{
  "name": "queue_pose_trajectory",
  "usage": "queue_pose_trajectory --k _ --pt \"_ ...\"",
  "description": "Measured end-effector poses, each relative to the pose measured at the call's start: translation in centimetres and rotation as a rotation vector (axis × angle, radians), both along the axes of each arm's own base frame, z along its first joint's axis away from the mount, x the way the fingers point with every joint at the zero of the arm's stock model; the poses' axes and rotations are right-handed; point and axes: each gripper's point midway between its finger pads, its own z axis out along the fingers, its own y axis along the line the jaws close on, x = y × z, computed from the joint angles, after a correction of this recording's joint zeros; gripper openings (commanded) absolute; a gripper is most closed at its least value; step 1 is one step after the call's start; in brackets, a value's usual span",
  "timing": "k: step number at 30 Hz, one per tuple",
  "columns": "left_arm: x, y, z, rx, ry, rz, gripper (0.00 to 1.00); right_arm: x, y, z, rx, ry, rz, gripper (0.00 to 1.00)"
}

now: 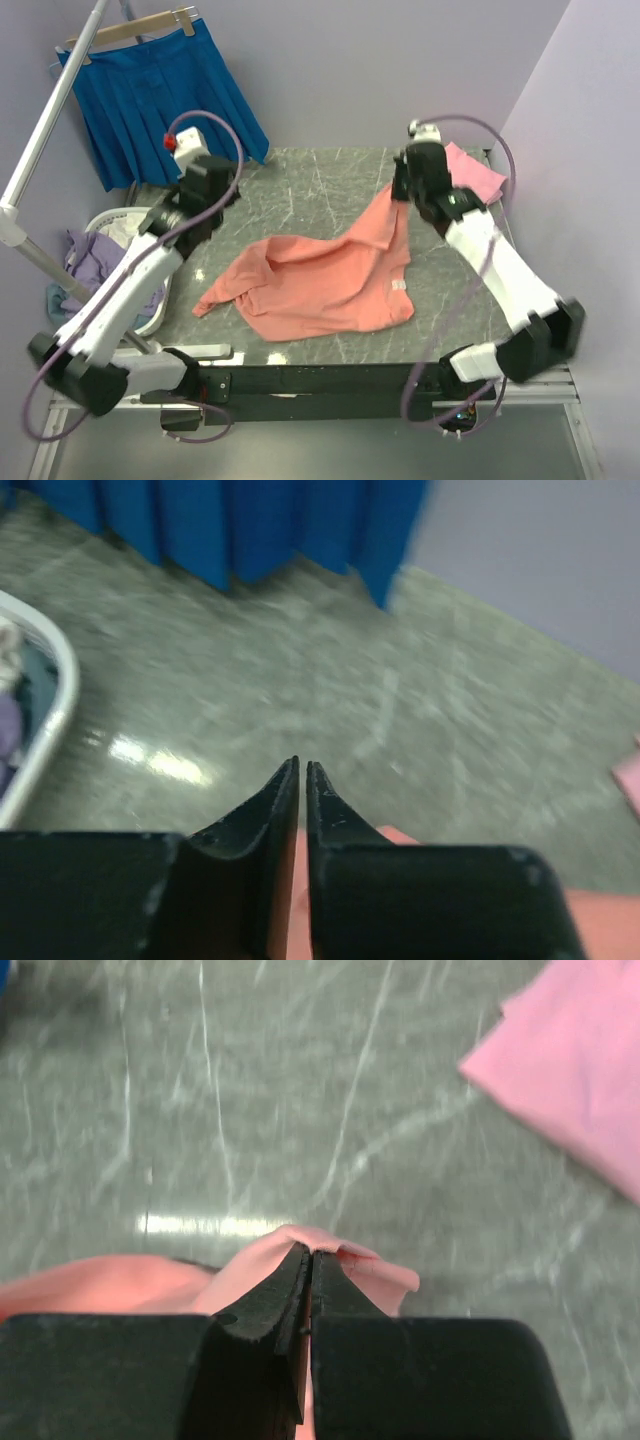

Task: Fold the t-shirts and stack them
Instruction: Flatten out the tshirt

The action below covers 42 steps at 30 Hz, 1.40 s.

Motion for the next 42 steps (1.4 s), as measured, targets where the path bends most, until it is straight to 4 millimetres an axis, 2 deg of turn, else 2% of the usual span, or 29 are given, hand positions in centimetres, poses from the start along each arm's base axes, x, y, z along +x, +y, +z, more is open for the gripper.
queue_pose_trajectory --k 3,4,6,7,8,9,11,12,13,14,16,18,19,21,23,26,28,30,31,33,37,39,42 --pt "5.4 3.3 -3.0 0.001 0.048 0.096 0.01 6.3 -0.6 0.8 0.009 0.005 -0.044 0.00" --pt "6.8 4.0 -4.2 -0.002 0.067 0.114 0.01 8.4 -0.6 1.2 0.017 -0.007 -0.051 0.00" --pt "10.0 5.8 -7.2 -0.008 0.118 0.155 0.07 13.3 -0.5 1.8 0.029 -0.023 -0.062 0.00" --pt "11.6 6.5 -9.1 -0.011 0.151 0.168 0.11 15.9 -0.3 1.9 0.039 -0.039 -0.064 0.14" --pt "12.8 7.0 -10.6 -0.010 0.176 0.168 0.23 17.8 -0.1 1.5 0.044 -0.037 -0.061 0.42" --pt "14.1 7.4 -12.4 -0.010 0.213 0.165 0.34 20.7 -0.2 1.7 0.050 -0.052 -0.066 0.79" --pt "16.2 7.1 -15.0 -0.008 0.271 0.122 0.56 24.9 0.4 1.3 0.093 -0.101 -0.059 0.79" --pt "17.3 6.5 -16.0 -0.010 0.293 0.089 0.63 26.1 0.3 0.3 0.103 -0.102 -0.059 0.80" --pt "18.1 5.8 -16.8 -0.016 0.310 0.054 0.69 26.8 0.0 -1.8 0.114 -0.071 -0.062 0.82" --pt "18.5 4.8 -17.4 -0.031 0.322 0.013 0.77 26.6 -0.6 -3.9 0.115 -0.023 -0.075 0.82" --pt "17.9 3.0 -18.2 -0.056 0.351 -0.070 0.83 24.9 -2.0 -8.9 0.116 0.092 -0.102 0.83" --pt "17.0 0.9 -18.3 -0.091 0.343 -0.147 0.86 21.3 -3.5 -13.4 0.114 0.223 -0.134 0.85" --pt "16.1 0.0 -18.6 -0.101 0.349 -0.182 0.86 19.4 -4.2 -15.0 0.113 0.279 -0.147 0.85" --pt "14.0 -2.1 -19.2 -0.111 0.374 -0.249 0.84 16.3 -4.8 -16.3 0.113 0.345 -0.163 0.86" --pt "12.2 -4.2 -19.8 -0.106 0.398 -0.307 0.84 13.6 -4.7 -15.8 0.116 0.363 -0.161 0.87" --pt "9.2 -7.3 -21.2 -0.095 0.437 -0.388 0.88 9.8 -4.5 -13.1 0.121 0.321 -0.150 0.88" --pt "6.3 -8.8 -22.7 -0.092 0.475 -0.431 0.90 7.3 -4.4 -11.5 0.129 0.295 -0.139 0.88" --pt "3.6 -9.5 -24.1 -0.094 0.515 -0.458 0.91 5.3 -4.6 -10.5 0.141 0.276 -0.138 0.88" --pt "2.1 -9.4 -24.9 -0.096 0.542 -0.462 0.94 4.5 -4.8 -10.5 0.147 0.271 -0.142 0.88" --pt "0.5 -9.1 -25.7 -0.104 0.572 -0.456 0.95 3.0 -4.8 -11.2 0.157 0.287 -0.143 0.88" --pt "0.3 -9.0 -25.7 -0.115 0.568 -0.447 0.91 0.5 -4.5 -14.4 0.174 0.377 -0.138 0.86" --pt "0.9 -9.2 -25.4 -0.111 0.555 -0.443 0.88 -0.2 -4.1 -15.4 0.181 0.411 -0.124 0.85" --pt "2.7 -9.6 -25.1 -0.101 0.535 -0.427 0.85 -0.6 -3.4 -15.9 0.193 0.427 -0.102 0.85"
